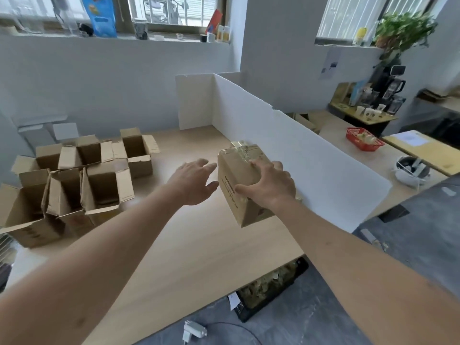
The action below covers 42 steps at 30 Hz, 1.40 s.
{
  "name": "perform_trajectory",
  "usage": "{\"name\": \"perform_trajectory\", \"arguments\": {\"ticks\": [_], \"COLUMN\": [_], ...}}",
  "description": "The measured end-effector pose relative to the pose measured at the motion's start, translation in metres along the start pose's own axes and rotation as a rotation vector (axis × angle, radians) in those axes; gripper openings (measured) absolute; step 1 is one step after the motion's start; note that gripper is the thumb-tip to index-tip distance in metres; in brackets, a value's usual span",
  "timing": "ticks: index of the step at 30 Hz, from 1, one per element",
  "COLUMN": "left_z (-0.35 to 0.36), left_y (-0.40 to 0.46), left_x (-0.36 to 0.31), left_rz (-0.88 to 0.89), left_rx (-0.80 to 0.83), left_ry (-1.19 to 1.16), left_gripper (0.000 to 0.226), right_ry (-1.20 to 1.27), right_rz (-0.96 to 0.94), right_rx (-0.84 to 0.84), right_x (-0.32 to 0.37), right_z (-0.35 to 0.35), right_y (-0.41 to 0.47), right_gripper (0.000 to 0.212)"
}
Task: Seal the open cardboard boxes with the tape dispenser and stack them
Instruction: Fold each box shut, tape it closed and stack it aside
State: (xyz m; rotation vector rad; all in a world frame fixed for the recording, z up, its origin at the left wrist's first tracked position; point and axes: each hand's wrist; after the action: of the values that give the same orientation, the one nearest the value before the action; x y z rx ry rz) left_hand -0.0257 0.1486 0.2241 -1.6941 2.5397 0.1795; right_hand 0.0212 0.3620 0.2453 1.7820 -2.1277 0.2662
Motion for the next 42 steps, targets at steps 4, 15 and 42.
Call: {"name": "perform_trajectory", "arguments": {"ticks": [4, 15, 42], "left_z": [0.019, 0.074, 0.208], "left_y": [0.052, 0.158, 0.299], "left_x": [0.001, 0.017, -0.018], "left_rz": [0.024, 0.011, -0.349], "left_rx": [0.013, 0.108, 0.225], "left_ry": [-0.010, -0.039, -0.074], "left_gripper": [0.061, 0.054, 0.058], "right_ry": [-0.005, 0.004, 0.046], "right_rz": [0.015, 0.103, -0.083], "right_rx": [-0.002, 0.102, 0.284], "right_x": [-0.016, -0.045, -0.162], "right_z": [0.014, 0.073, 0.204], "right_y": [0.046, 0.153, 0.324], "right_gripper": [0.092, 0.094, 0.087]}}
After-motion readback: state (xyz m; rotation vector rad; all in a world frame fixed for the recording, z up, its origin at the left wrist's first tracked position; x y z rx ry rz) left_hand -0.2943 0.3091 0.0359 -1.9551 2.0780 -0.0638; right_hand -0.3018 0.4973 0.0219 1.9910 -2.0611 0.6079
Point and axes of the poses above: each hand's wrist, its own y-axis towards the middle knuckle, its own z-axis out of the palm, x = y × z
